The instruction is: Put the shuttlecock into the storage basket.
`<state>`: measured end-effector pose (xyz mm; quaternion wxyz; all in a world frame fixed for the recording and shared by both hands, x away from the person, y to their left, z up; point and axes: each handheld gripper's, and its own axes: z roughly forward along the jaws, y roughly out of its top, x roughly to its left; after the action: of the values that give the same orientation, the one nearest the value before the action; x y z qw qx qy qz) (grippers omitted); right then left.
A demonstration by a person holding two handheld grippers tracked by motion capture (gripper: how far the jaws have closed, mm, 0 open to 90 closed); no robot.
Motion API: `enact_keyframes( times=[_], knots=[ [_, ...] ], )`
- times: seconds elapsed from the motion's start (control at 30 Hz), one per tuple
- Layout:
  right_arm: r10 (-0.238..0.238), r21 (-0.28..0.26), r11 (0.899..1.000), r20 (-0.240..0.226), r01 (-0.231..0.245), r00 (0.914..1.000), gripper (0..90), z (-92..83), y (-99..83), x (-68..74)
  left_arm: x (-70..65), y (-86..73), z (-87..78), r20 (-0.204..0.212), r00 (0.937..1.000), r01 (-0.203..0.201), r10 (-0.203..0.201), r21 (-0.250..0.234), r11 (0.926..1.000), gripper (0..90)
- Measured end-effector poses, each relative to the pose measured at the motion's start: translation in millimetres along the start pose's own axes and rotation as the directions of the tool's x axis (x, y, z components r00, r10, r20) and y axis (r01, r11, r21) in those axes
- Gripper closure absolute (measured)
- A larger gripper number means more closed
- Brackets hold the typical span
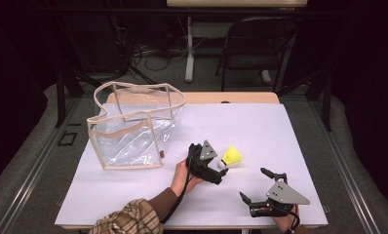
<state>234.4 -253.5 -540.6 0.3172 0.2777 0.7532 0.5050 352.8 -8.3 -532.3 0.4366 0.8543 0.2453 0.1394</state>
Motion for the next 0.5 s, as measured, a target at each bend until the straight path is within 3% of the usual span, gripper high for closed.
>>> enact_keyframes(
  times=[0.33,0.5],
  knots=[
    [0.0,0.008,1.0,-0.003,0.0,1.0,0.0,0.9,-0.4,0.1,-1.9,1.3,16.6,-0.001,1.0,0.006,-0.006,0.051,0.9987,3.8],
    [0.0,0.01,1.0,-0.004,0.0,1.0,0.1,1.1,-0.5,-0.1,-3.4,1.7,23.0,0.003,1.0,0.006,-0.007,0.065,0.9979,11.2]
  ],
)
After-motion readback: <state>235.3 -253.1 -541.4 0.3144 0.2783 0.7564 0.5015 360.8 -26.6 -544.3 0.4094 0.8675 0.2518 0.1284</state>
